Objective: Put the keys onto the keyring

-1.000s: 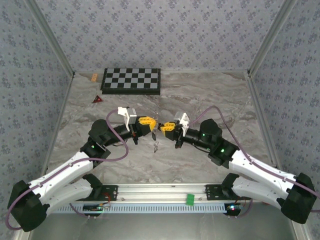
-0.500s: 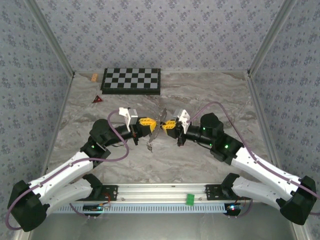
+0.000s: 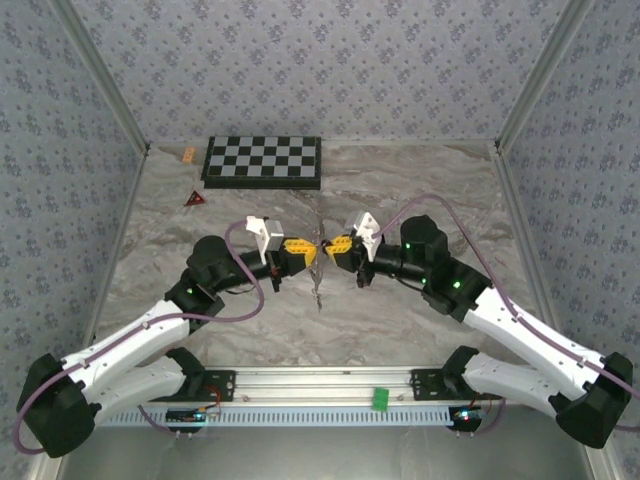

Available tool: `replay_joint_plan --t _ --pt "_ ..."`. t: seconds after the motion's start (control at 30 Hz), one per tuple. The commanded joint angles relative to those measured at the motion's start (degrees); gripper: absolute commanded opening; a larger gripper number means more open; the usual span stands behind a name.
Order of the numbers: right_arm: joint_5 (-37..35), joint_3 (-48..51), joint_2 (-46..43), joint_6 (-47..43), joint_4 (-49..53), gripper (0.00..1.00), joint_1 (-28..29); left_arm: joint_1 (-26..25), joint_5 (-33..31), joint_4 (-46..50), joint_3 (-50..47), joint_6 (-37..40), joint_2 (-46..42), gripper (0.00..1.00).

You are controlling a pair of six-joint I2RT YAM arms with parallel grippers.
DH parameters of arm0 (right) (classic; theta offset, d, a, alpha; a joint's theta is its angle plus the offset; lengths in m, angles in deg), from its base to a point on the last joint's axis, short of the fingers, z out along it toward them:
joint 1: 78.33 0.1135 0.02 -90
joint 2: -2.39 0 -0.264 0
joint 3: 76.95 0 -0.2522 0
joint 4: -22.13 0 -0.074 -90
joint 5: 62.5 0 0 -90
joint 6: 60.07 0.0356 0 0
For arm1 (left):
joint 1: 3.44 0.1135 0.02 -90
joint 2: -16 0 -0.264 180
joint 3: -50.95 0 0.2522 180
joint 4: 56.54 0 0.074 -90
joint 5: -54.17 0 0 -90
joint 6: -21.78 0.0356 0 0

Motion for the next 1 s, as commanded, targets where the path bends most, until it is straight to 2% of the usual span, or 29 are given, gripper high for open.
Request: replay_joint_plan --t 0.0,0.27,0.7,0.97 --pt "2.83 -2.46 0.53 -1.37 0.81 0.00 0.24 -0.53 1.45 -0.02 2.52 1.18 -0.02 0.00" --pt "2.58 -5.46 1.97 -3.67 4.96 0.00 0.50 -0.90 2.21 1.97 3.91 1.93 1.11 0.00" --pt "-2.95 -7.72 1.05 -9.23 12.46 0.00 -0.92 -0.99 0.63 2.43 3.32 2.49 -1.10 0.00" --pt "-2.62 -6.86 1.08 -11.16 13.98 0.00 -1.03 -0.83 -1.26 1.18 2.58 1.71 -2.96 0.00"
